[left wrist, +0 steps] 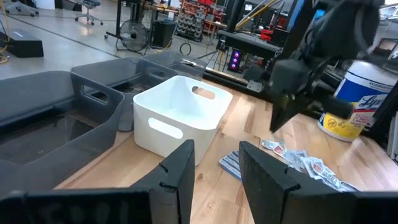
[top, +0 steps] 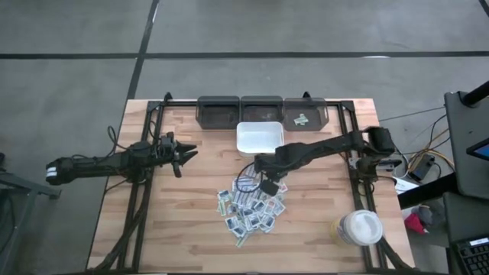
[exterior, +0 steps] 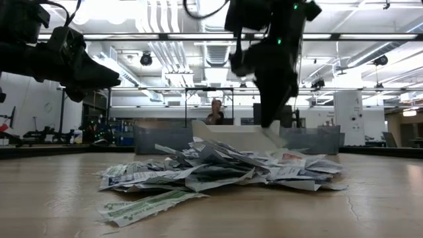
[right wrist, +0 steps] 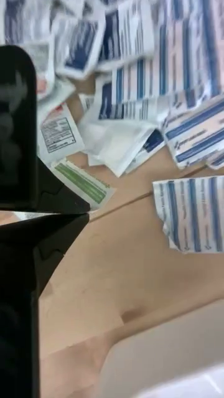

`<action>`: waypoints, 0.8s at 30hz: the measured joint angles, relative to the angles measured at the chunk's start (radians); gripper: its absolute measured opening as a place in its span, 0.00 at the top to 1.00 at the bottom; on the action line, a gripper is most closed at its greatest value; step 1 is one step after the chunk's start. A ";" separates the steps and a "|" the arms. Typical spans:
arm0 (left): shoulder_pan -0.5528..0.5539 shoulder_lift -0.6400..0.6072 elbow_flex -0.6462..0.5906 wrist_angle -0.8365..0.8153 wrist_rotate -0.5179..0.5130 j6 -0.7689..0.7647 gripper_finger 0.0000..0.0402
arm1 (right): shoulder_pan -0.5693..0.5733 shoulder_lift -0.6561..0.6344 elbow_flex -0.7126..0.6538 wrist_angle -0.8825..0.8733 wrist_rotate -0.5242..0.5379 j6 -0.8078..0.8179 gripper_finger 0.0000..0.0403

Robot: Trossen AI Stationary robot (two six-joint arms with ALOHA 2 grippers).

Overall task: Pick & Place First Aid Supplies
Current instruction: Put the green bandage pack into the right gray bin

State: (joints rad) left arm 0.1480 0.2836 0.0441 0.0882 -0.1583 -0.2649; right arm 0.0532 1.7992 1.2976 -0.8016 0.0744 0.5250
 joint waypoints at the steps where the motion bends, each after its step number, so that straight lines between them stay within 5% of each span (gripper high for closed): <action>1: 0.000 0.000 0.000 0.000 0.000 0.000 0.70 | 0.000 -0.022 0.000 0.000 -0.001 0.000 0.98; 12: 0.000 0.000 0.000 0.000 0.000 0.000 0.70 | -0.019 -0.181 0.001 0.005 0.022 0.012 0.98; 15: 0.000 0.000 0.000 0.000 0.000 0.000 0.70 | -0.038 -0.221 0.001 0.024 0.142 0.077 0.98; 20: 0.000 0.000 0.000 0.000 0.000 0.000 0.70 | -0.083 -0.293 0.001 0.027 0.487 0.364 0.98; 24: 0.000 0.000 0.000 0.000 0.000 0.000 0.70 | -0.146 -0.322 0.002 0.023 0.583 0.503 0.98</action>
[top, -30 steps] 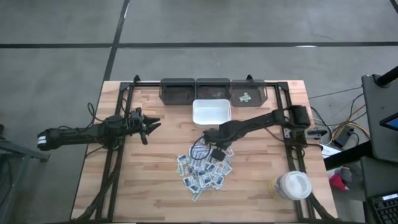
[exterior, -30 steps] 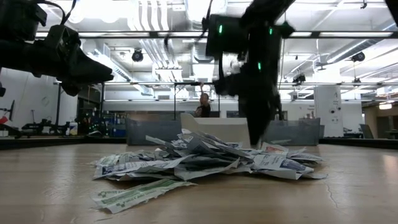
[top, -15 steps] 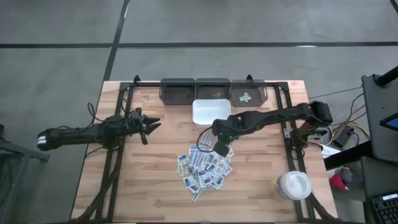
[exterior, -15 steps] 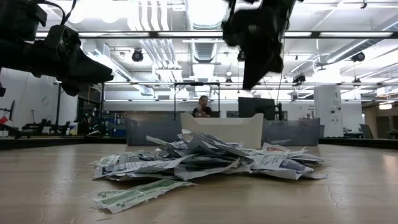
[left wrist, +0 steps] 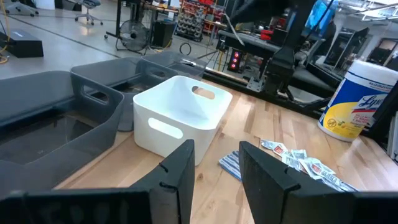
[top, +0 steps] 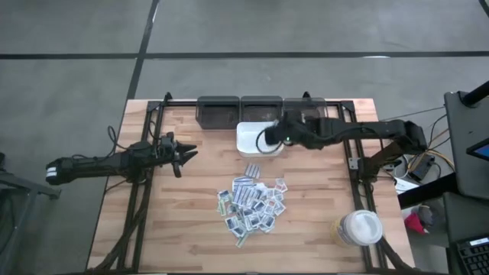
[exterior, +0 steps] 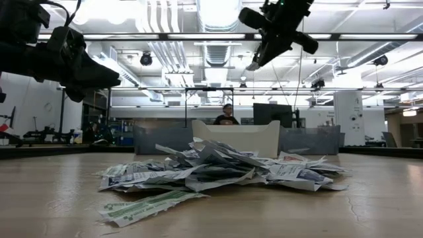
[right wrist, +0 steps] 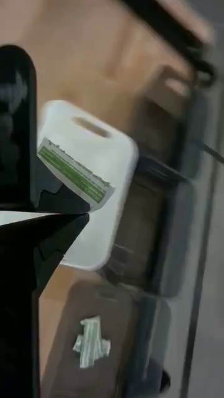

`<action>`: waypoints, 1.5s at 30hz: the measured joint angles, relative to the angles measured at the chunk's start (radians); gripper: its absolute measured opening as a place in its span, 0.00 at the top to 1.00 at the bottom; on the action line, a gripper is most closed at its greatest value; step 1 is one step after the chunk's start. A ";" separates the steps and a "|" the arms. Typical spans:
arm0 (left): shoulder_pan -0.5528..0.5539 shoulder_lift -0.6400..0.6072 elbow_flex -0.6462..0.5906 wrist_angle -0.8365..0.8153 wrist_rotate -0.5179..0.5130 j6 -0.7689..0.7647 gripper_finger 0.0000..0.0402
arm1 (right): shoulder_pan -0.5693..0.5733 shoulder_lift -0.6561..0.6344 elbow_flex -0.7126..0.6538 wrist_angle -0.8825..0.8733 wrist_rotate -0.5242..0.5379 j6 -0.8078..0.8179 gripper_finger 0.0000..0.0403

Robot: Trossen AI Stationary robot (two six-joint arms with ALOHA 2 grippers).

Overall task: Pick & Place First Aid Supplies
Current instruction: Put the green bandage pack into the right gray bin

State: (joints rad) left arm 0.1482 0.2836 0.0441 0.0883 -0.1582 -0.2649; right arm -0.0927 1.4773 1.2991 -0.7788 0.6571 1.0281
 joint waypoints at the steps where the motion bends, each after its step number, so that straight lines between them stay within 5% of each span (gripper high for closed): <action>1: 0.000 0.000 0.000 0.000 0.000 0.000 0.70 | -0.020 -0.001 0.000 0.000 0.000 0.018 0.98; 12: 0.000 0.000 0.000 0.000 0.000 0.000 0.70 | -0.248 0.011 0.000 -0.113 -0.004 0.147 0.98; 19: 0.000 0.000 0.000 0.001 0.000 0.000 0.70 | -0.365 0.020 0.002 -0.266 -0.098 0.207 0.98; 32: 0.000 0.000 0.000 0.001 0.000 0.000 0.70 | -0.539 0.105 0.064 -0.339 -0.253 -0.079 0.98; 45: 0.000 0.000 0.000 0.001 0.000 0.000 0.70 | -0.587 0.375 0.440 -0.602 -0.209 -0.385 0.98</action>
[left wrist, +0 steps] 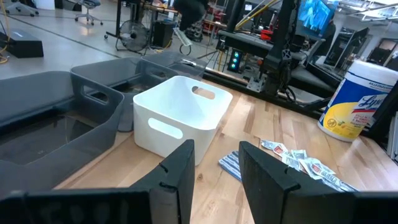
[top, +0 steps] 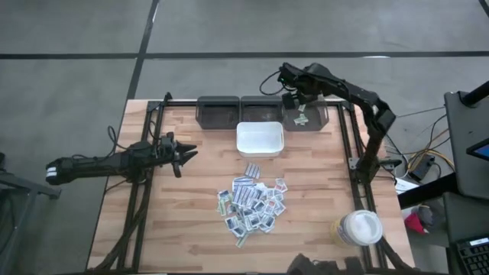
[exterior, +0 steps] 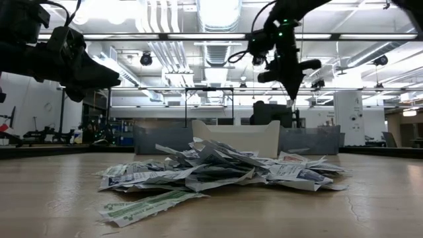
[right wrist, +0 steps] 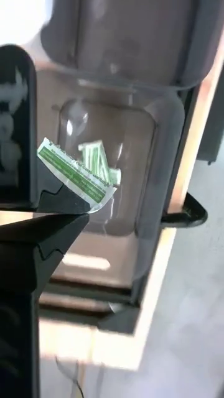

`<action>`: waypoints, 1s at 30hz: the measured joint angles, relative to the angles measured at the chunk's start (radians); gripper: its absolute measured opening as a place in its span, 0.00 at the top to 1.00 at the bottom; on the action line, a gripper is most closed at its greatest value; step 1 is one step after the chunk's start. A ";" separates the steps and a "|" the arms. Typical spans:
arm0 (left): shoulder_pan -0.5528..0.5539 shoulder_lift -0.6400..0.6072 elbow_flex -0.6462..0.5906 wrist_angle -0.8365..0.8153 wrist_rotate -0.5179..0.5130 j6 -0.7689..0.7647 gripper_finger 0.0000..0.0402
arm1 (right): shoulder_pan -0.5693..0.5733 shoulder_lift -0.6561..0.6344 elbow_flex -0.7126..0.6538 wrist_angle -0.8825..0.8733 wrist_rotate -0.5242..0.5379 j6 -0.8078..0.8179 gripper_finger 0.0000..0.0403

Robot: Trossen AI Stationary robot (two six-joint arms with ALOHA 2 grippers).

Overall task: Pick & Place First Aid Supplies
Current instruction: Put the green bandage pack into the right gray bin

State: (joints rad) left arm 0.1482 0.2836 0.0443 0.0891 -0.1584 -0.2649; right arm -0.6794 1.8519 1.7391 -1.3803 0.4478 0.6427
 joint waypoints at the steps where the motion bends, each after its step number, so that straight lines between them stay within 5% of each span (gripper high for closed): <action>1: 0.000 0.000 0.000 0.000 0.000 0.000 0.70 | -0.003 0.025 0.036 -0.027 0.004 -0.034 0.98; 12: 0.000 0.000 0.000 0.000 0.000 0.000 0.70 | -0.033 0.285 0.278 -0.192 0.023 -0.423 0.98; 30: 0.000 0.000 0.000 0.000 0.000 0.000 0.70 | -0.033 0.322 0.105 -0.185 0.015 -0.280 0.98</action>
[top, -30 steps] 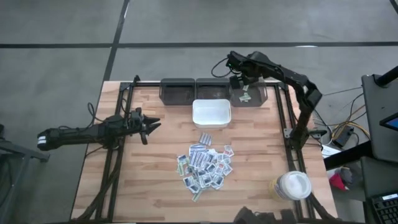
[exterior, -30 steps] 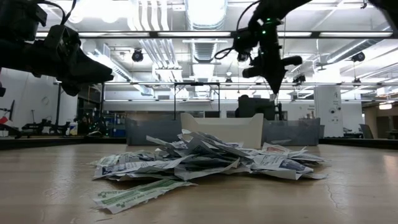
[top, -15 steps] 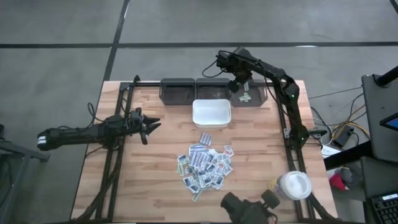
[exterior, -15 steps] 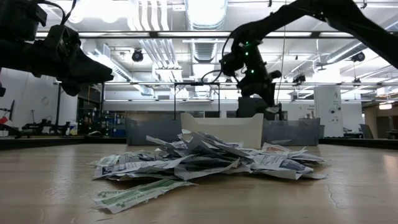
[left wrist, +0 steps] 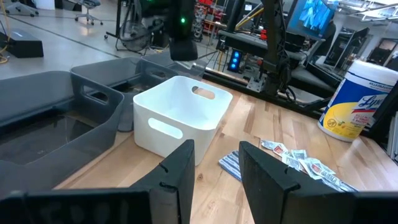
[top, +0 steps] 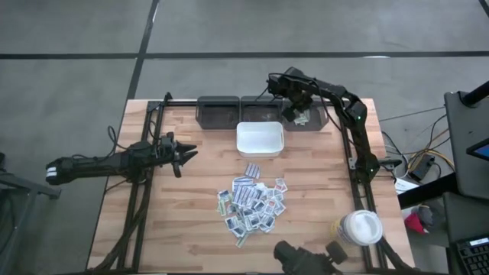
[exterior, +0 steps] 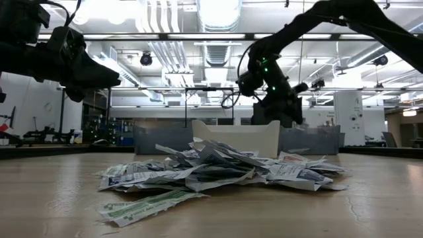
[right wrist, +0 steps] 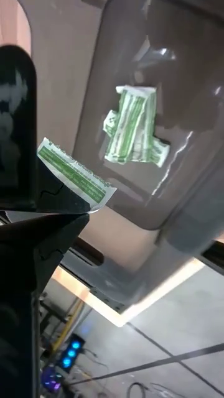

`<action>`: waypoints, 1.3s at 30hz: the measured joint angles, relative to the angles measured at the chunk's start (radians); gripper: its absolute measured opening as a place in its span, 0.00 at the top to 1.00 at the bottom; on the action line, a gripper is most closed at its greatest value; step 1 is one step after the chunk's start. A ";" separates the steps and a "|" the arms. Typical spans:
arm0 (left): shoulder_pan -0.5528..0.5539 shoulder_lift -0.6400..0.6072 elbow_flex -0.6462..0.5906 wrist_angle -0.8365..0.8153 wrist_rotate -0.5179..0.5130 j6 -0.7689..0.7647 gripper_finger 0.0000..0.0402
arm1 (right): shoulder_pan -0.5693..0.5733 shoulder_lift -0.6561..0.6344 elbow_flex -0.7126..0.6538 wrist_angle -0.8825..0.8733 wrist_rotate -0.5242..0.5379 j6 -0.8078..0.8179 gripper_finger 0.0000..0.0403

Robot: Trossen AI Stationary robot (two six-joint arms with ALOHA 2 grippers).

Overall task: Pick & Place First Aid Supplies
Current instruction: Put the green bandage pack into the right gray bin

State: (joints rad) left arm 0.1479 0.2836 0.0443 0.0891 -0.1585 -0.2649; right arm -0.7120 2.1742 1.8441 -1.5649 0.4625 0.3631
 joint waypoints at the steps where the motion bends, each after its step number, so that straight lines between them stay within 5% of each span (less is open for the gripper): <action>1: 0.000 0.000 0.000 0.000 0.000 0.000 0.70 | 0.000 0.000 -0.013 0.003 0.000 0.013 0.98; 23: 0.000 0.000 0.000 0.000 0.000 0.000 0.70 | -0.003 0.001 -0.071 0.165 -0.014 0.033 0.98; 33: 0.000 0.000 0.000 0.000 0.000 0.000 0.70 | -0.004 0.000 -0.053 0.157 -0.031 0.016 0.85; 39: 0.000 0.000 0.000 0.000 0.000 0.000 0.70 | 0.046 -0.068 0.018 0.070 -0.151 0.033 0.82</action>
State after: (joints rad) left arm 0.1480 0.2838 0.0441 0.0887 -0.1583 -0.2649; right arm -0.6659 2.1063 1.8620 -1.4954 0.3115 0.3965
